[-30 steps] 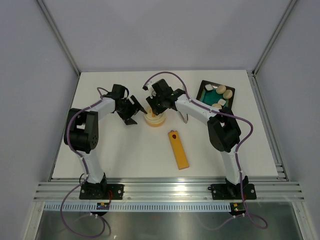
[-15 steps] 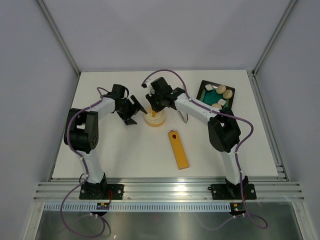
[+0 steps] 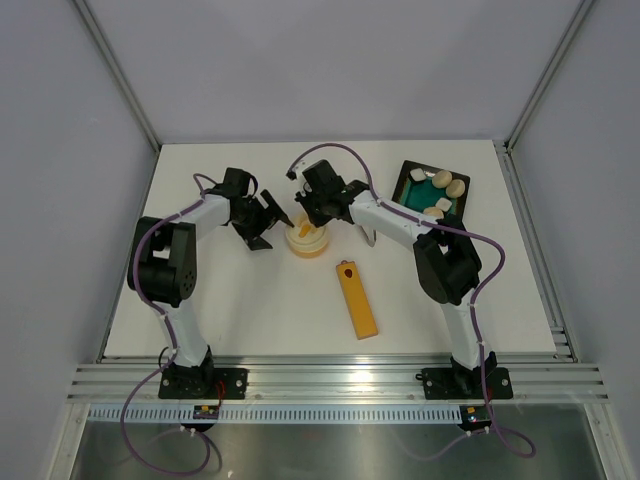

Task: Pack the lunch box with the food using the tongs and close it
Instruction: Close the box lid on the packing box.

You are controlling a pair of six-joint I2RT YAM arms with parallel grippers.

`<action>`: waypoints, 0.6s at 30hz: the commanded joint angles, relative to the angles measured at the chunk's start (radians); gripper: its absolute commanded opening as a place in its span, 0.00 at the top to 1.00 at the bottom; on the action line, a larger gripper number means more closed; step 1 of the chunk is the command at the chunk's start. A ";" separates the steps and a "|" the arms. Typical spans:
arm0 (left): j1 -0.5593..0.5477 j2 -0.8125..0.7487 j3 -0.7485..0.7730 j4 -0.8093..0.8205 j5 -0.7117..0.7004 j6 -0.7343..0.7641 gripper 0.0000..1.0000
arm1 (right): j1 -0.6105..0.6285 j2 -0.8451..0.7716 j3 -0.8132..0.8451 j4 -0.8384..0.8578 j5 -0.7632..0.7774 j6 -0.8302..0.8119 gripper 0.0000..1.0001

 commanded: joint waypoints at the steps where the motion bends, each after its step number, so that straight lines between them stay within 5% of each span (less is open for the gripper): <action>1: 0.000 -0.052 0.032 -0.034 -0.024 0.025 0.10 | 0.013 -0.043 -0.017 0.022 0.016 0.015 0.84; 18: -0.009 -0.107 0.023 -0.040 -0.005 0.042 0.10 | 0.013 -0.099 -0.137 0.128 0.030 0.081 0.87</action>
